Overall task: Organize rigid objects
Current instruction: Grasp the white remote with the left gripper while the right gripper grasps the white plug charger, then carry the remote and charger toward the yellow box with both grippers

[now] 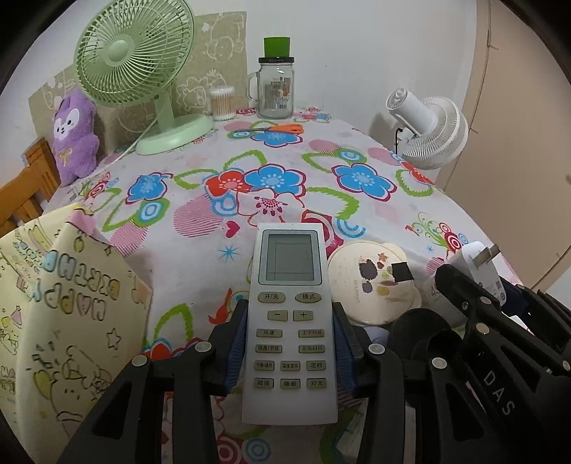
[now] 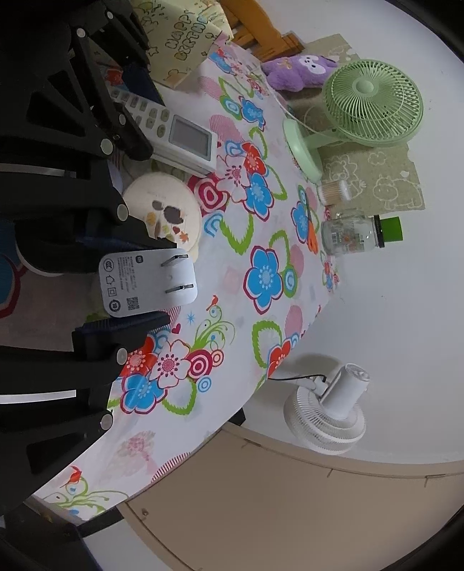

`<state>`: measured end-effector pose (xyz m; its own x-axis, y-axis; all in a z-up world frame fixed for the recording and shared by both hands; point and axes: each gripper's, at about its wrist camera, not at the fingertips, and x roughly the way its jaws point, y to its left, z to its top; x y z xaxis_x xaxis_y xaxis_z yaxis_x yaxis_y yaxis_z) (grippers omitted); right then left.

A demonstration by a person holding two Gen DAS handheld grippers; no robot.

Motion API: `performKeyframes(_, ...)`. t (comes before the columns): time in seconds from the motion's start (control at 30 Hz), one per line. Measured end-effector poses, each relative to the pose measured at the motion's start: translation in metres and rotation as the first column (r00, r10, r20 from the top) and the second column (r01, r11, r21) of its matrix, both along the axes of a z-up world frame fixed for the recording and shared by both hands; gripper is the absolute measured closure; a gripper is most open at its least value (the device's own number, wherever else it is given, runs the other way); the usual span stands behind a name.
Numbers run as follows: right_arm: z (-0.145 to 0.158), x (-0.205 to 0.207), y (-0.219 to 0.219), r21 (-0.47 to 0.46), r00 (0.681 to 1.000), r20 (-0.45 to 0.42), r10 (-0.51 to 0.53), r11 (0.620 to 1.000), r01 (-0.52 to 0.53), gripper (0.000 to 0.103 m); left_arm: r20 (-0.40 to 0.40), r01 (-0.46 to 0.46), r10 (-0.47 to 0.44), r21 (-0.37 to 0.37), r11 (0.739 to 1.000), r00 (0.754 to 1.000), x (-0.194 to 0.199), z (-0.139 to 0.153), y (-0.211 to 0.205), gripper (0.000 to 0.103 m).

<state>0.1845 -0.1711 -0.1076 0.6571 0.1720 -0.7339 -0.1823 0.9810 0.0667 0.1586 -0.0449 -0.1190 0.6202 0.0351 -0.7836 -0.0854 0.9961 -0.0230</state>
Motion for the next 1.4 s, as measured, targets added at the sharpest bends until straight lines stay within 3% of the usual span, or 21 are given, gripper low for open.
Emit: performKeyframes(1.4, 0.069, -0.085, 0.009, -0.005, 0.994, 0.108, -0.013, 1.0, 0.014, 0.069, 0.118, 0.025, -0.025, -0.003, 1.0, 0.993, -0.081, 0.062, 0.004, 0.058)
